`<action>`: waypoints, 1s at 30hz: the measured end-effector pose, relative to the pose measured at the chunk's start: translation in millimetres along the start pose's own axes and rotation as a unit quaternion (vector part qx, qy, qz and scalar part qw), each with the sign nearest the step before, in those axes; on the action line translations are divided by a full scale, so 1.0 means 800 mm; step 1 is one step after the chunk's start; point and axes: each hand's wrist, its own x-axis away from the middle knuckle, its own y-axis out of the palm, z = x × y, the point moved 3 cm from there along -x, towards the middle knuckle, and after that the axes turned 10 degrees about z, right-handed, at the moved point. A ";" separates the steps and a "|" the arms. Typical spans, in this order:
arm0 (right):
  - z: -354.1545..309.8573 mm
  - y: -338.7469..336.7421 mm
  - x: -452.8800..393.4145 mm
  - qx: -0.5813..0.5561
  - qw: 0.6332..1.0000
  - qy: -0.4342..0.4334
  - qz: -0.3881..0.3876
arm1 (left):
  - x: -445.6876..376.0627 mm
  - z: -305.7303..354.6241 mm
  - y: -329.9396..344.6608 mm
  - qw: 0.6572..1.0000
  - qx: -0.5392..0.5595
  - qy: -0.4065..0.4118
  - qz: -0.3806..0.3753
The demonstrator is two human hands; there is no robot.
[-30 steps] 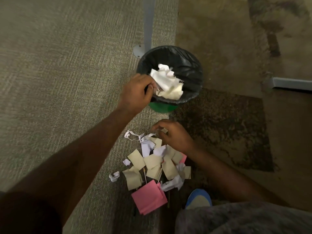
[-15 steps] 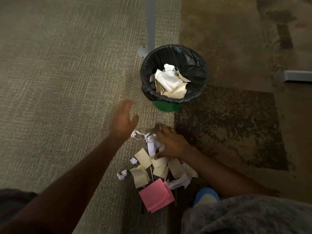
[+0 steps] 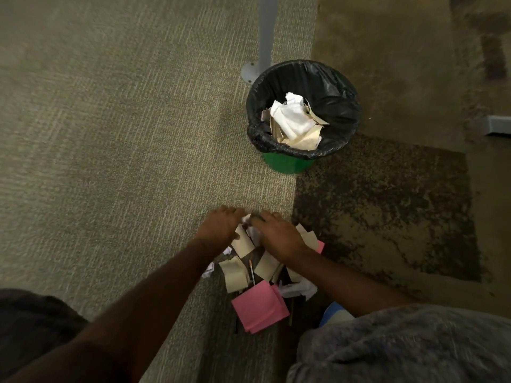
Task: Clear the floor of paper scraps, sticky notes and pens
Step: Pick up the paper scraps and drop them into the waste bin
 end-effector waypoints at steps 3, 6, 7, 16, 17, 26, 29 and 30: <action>0.012 -0.023 0.002 -0.131 0.989 0.042 0.049 | 0.000 -0.010 0.001 0.996 0.077 -0.036 -0.010; 0.028 -0.056 0.006 -0.224 0.961 0.118 0.111 | 0.000 -0.022 -0.002 0.986 0.152 -0.069 -0.008; 0.036 -0.069 0.007 -0.240 0.950 0.146 0.135 | 0.000 -0.026 -0.003 0.983 0.169 -0.070 -0.002; 0.097 -0.093 0.077 -0.326 0.895 0.295 0.074 | -0.005 -0.021 -0.029 0.961 0.277 -0.009 0.006; 0.099 -0.082 0.085 -0.312 0.899 0.300 0.065 | -0.005 -0.018 -0.030 0.962 0.272 0.002 0.001; 0.070 -0.031 0.092 -0.074 0.973 0.220 0.008 | -0.008 0.019 -0.024 0.960 0.271 0.004 -0.072; 0.061 -0.023 0.086 0.007 0.987 0.162 0.013 | -0.005 0.035 -0.009 0.961 0.246 0.000 -0.124; 0.060 -0.022 0.084 0.026 0.989 0.146 0.019 | -0.004 0.041 -0.003 0.966 0.224 0.008 -0.132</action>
